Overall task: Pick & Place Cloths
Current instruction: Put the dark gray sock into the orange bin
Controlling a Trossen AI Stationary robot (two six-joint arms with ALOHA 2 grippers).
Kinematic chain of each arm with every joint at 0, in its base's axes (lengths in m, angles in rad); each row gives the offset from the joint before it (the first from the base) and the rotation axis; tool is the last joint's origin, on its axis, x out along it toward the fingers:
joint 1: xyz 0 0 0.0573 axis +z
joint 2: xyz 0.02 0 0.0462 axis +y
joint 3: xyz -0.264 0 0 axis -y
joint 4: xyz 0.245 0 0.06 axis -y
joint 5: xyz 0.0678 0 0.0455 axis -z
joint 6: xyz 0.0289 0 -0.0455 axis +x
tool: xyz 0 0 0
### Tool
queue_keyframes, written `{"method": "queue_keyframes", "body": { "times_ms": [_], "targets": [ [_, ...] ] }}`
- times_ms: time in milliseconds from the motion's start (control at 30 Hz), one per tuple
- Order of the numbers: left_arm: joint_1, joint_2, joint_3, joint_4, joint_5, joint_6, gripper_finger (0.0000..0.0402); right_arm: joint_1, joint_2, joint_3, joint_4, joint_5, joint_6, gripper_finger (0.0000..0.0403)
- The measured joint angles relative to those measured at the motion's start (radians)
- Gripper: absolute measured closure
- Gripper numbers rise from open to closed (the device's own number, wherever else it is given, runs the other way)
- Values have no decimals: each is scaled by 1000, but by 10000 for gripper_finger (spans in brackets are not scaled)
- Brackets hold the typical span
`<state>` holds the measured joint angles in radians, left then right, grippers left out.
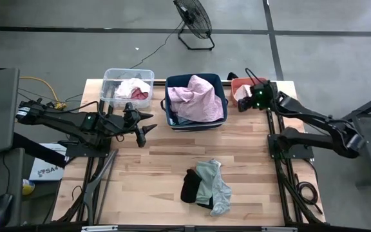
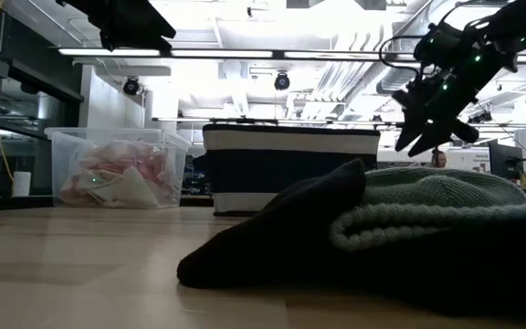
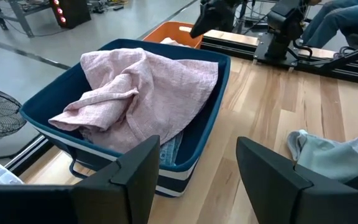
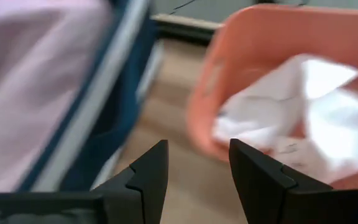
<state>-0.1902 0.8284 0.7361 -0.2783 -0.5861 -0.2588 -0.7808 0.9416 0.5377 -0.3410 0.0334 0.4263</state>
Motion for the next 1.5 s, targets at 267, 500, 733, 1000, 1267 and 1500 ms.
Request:
{"method": "queue_keyframes", "body": {
  "times_ms": [267,500,733,1000,1267,1500],
  "targets": [
    [0,0,0,-2,21,-1,195,164,-92,0,-29,-96,0,243],
    [0,5,0,-9,60,-1,195,335,-168,0,-79,-74,-4,243],
    [0,66,1,7,90,0,195,507,-239,0,-119,74,-4,243],
    [0,150,2,95,112,68,195,668,-283,0,-118,169,34,243],
    [0,151,2,106,115,72,195,875,-260,0,-71,175,52,243],
    [0,151,2,106,116,68,195,1078,-165,0,56,240,16,243]
  ]
}}
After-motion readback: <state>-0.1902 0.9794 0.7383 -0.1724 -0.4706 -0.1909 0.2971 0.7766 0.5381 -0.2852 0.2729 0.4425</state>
